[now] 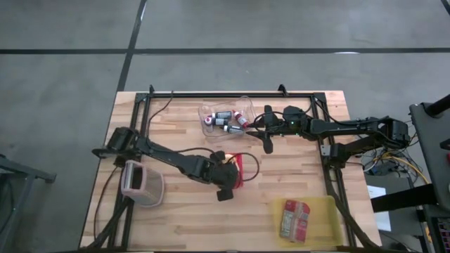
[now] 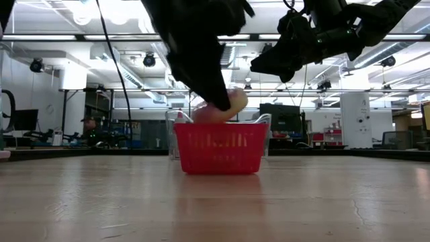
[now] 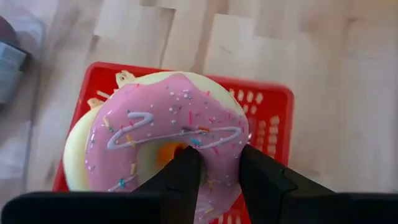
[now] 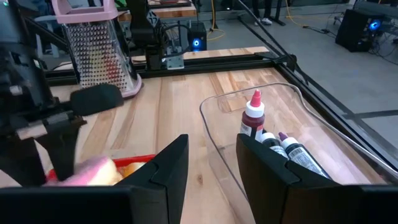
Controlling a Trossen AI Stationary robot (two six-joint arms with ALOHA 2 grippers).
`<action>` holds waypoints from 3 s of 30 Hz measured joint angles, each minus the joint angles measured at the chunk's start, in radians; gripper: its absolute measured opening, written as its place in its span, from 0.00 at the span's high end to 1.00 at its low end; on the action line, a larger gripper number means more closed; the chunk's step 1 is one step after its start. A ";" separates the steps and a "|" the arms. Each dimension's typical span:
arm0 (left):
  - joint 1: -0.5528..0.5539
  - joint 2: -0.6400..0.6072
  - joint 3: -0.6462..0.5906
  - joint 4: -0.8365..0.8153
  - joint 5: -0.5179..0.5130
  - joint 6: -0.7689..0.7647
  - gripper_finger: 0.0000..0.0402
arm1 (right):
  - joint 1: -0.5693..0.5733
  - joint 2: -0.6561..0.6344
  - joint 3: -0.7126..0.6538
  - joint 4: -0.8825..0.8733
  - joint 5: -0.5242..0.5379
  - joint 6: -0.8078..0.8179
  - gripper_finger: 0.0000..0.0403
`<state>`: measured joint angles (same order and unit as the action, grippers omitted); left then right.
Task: Pick & Place Food Item
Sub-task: Put the pink donut into the red bin
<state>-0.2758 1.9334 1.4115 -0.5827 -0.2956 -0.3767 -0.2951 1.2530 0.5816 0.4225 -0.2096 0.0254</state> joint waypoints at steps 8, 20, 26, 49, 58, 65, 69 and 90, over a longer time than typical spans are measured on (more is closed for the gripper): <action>0.002 0.083 0.114 -0.112 -0.020 -0.002 0.74 | 0.000 0.000 0.000 0.000 0.000 0.000 0.68; -0.007 0.166 0.236 -0.317 -0.039 -0.110 0.74 | 0.000 0.000 0.000 0.000 0.000 0.000 0.68; -0.016 0.161 0.234 -0.317 -0.048 -0.127 0.74 | 0.000 0.000 0.000 0.000 0.000 0.000 0.68; -0.012 0.160 0.207 -0.284 0.073 -0.095 0.74 | 0.000 0.000 0.000 0.000 0.000 0.000 0.68; -0.003 0.160 0.195 -0.285 0.098 -0.100 0.74 | 0.000 0.000 0.000 0.000 0.000 0.000 0.68; -0.001 0.160 0.194 -0.273 0.098 -0.100 0.73 | 0.000 0.000 0.000 0.000 0.000 0.000 0.68; -0.001 0.160 0.192 -0.271 0.099 -0.103 0.70 | 0.000 0.000 0.000 0.000 0.000 0.000 0.68; 0.000 0.160 0.187 -0.262 0.102 -0.103 0.50 | 0.000 0.000 0.000 0.000 0.000 0.000 0.68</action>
<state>-0.2760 2.0933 1.5986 -0.8444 -0.1936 -0.4797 -0.2947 1.2530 0.5816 0.4229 -0.2096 0.0254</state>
